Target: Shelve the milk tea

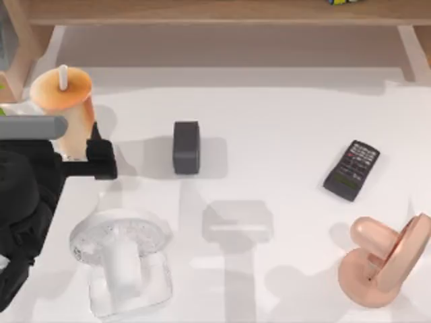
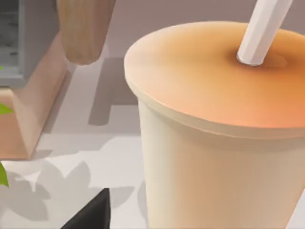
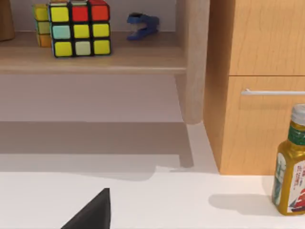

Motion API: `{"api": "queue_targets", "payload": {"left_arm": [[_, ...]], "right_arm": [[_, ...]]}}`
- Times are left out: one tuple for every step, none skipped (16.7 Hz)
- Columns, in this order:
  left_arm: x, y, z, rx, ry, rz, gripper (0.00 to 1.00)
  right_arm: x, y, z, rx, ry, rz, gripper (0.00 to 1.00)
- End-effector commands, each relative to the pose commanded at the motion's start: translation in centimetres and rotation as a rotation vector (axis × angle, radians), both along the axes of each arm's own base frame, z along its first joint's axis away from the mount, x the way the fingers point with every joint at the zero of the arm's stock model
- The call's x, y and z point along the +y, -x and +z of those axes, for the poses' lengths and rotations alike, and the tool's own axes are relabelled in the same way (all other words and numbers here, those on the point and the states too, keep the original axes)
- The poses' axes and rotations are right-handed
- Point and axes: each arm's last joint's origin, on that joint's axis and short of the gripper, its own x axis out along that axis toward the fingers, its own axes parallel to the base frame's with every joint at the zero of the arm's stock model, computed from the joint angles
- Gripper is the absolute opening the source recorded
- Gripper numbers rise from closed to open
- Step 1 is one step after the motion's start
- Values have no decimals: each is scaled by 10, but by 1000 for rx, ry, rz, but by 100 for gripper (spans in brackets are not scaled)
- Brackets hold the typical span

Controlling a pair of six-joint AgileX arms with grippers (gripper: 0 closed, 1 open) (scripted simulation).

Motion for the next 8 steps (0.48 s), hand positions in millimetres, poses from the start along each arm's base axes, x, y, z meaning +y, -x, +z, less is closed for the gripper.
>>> {"api": "queue_targets", "payload": {"left_arm": [[-1,-9,-2,0,0,0,100],[-1,-19,-3,-1,0,0,100],[-1,-28,-6,0,0,0,100],[-1,-37,-8,2,0,0,100],[0,-45,-11,3,-1,0,100],[0,-50,-12,1,0,0,100],[0,-53,-13,0,0,0,100],[0,-53,-13,-1,1,0,100]], "right_arm": [[0,0,0,0,0,0,100],[0,0,0,0,0,0,100],[0,0,0,0,0,0,100],[0,0,0,0,0,0,100],[0,0,0,0,0,0,100],[0,0,0,0,0,0,100],[0,0,0,0,0,0,100],[0,0,0,0,0,0,100]]}}
